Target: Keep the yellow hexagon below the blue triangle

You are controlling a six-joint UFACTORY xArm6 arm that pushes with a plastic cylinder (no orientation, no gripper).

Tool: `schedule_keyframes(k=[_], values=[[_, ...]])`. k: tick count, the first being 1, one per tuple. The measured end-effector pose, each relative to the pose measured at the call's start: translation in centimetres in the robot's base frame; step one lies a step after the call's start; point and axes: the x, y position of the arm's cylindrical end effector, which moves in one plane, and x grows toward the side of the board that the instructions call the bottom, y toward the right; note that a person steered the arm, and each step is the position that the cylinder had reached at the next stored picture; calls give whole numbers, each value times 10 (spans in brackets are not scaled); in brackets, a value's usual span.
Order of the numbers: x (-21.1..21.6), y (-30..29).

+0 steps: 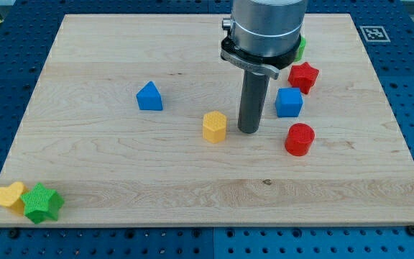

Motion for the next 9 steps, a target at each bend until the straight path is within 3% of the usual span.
schedule_keyframes(k=[9], values=[[0, -48]])
